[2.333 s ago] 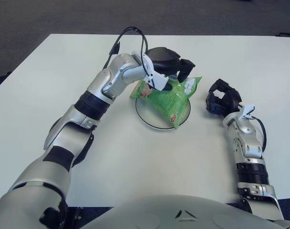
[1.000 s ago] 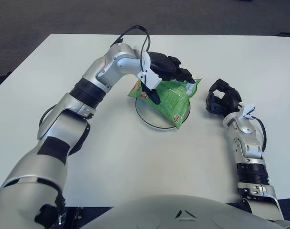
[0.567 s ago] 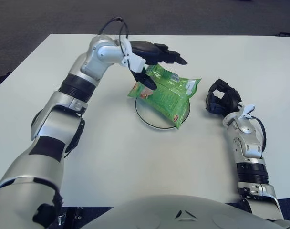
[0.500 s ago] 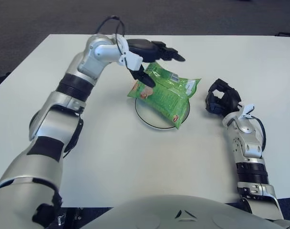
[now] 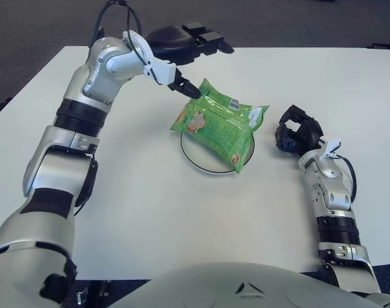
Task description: Put the snack into the plate.
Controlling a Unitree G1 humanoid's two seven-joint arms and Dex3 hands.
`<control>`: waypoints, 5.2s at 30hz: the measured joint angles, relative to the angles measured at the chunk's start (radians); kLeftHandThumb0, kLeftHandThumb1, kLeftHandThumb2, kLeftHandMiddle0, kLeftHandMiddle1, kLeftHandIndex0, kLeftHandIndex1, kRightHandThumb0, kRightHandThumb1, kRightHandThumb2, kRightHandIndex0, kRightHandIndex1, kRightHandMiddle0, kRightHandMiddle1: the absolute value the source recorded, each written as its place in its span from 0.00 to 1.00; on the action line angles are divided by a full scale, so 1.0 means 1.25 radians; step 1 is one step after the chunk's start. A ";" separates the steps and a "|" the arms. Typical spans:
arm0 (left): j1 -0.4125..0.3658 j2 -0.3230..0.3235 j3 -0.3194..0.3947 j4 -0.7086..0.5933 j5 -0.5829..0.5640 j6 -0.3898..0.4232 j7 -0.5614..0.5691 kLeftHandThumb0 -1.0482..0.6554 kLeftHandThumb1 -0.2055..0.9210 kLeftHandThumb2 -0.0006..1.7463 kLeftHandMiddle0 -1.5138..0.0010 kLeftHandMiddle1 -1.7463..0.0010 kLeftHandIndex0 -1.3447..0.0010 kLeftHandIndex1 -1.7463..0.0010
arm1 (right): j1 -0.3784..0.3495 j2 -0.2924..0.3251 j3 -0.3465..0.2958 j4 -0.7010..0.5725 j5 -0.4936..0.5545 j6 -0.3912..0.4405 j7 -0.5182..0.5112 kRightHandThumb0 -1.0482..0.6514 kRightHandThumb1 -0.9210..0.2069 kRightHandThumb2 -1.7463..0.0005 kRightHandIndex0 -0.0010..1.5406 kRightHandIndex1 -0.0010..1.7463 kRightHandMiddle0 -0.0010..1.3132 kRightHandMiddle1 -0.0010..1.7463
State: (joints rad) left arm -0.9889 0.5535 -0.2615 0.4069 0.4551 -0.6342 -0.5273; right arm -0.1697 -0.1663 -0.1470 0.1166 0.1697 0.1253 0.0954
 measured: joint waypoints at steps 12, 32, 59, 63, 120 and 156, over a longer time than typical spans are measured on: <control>0.003 0.013 0.005 0.088 0.045 -0.005 0.130 0.12 1.00 0.29 0.90 0.82 1.00 0.67 | -0.014 0.001 -0.001 0.028 0.001 -0.022 0.009 0.32 0.58 0.21 0.84 1.00 0.50 1.00; 0.168 -0.095 0.155 0.231 -0.188 0.025 0.284 0.16 1.00 0.41 0.90 0.81 1.00 0.61 | -0.029 0.001 -0.004 0.060 0.003 -0.043 0.014 0.32 0.58 0.22 0.84 1.00 0.50 1.00; 0.392 -0.223 0.436 0.267 -0.703 0.230 -0.028 0.13 1.00 0.52 0.74 0.29 0.93 0.13 | -0.043 -0.005 -0.010 0.092 0.001 -0.065 0.011 0.32 0.58 0.21 0.84 1.00 0.50 1.00; 0.424 -0.258 0.436 0.221 -0.683 0.225 0.020 0.16 1.00 0.50 0.64 0.11 0.79 0.03 | -0.043 -0.006 -0.012 0.092 0.001 -0.065 0.010 0.32 0.58 0.21 0.84 1.00 0.50 1.00; 0.674 -0.376 0.303 -0.287 -0.482 0.378 0.440 0.35 0.54 0.69 0.24 0.00 0.60 0.00 | -0.012 -0.015 -0.075 0.061 0.006 -0.129 -0.048 0.32 0.57 0.22 0.84 1.00 0.49 1.00; 0.683 -0.361 0.289 -0.287 -0.549 0.579 0.417 0.35 0.53 0.70 0.19 0.00 0.59 0.00 | -0.106 0.001 -0.109 0.277 0.019 -0.531 0.024 0.32 0.60 0.19 0.86 1.00 0.52 1.00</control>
State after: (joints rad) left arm -0.1352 0.1023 0.0996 0.0487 -0.2312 0.0890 -0.0059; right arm -0.3018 -0.1651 -0.2832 0.4623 0.1935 -0.5388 0.1257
